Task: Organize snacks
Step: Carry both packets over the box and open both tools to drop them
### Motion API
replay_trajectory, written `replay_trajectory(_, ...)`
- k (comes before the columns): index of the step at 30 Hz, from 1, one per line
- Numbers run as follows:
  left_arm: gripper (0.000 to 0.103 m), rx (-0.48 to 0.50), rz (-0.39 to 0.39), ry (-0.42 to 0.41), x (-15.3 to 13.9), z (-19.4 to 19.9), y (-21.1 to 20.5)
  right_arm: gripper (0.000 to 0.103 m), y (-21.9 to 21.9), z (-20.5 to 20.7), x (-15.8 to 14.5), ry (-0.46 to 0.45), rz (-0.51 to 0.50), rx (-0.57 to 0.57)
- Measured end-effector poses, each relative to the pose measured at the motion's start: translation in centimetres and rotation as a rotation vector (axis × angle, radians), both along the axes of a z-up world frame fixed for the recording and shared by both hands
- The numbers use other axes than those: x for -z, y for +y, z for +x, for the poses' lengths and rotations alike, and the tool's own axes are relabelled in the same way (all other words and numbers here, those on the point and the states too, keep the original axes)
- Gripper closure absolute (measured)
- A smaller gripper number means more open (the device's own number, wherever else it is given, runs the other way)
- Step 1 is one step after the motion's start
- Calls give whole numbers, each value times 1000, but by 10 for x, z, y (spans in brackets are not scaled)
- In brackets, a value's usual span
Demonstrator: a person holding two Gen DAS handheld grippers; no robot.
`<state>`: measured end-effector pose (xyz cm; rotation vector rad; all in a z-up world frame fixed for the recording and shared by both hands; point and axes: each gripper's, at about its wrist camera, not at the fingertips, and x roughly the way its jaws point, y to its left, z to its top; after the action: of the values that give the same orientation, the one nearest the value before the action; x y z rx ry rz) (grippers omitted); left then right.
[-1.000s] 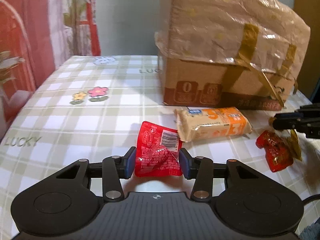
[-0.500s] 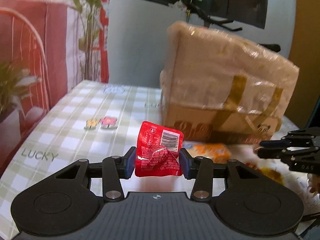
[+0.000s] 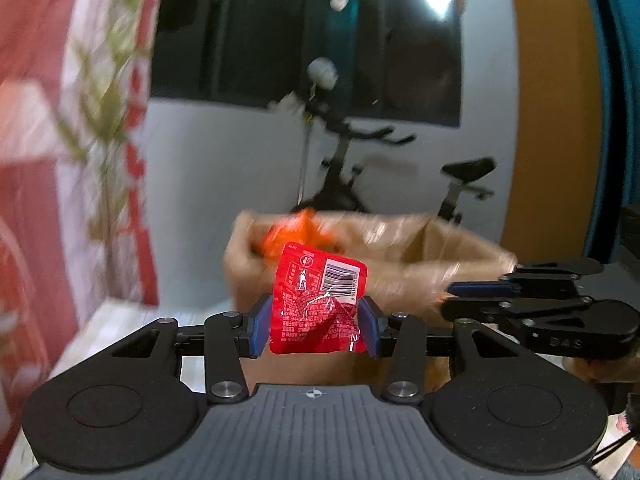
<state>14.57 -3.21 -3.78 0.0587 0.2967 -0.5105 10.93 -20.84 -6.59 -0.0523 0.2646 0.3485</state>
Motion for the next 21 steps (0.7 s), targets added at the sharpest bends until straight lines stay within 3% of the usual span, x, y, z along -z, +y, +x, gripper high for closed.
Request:
replay_trajectory(6, 54, 69, 2, -19, -21, 33, -45, 84, -31, 23, -28, -55, 23, 83)
replay_trajectory(13, 53, 87, 38, 83, -10, 85, -90, 84, -67, 56, -25, 44, 40, 221)
replay_trajectory(18, 50, 75, 55, 148, 2, 107, -96, 83, -77, 56, -20, 84, 32, 275)
replay_trajectory(21, 40, 65, 59, 159, 5, 106, -91, 75, -83, 51, -18, 89, 54, 276)
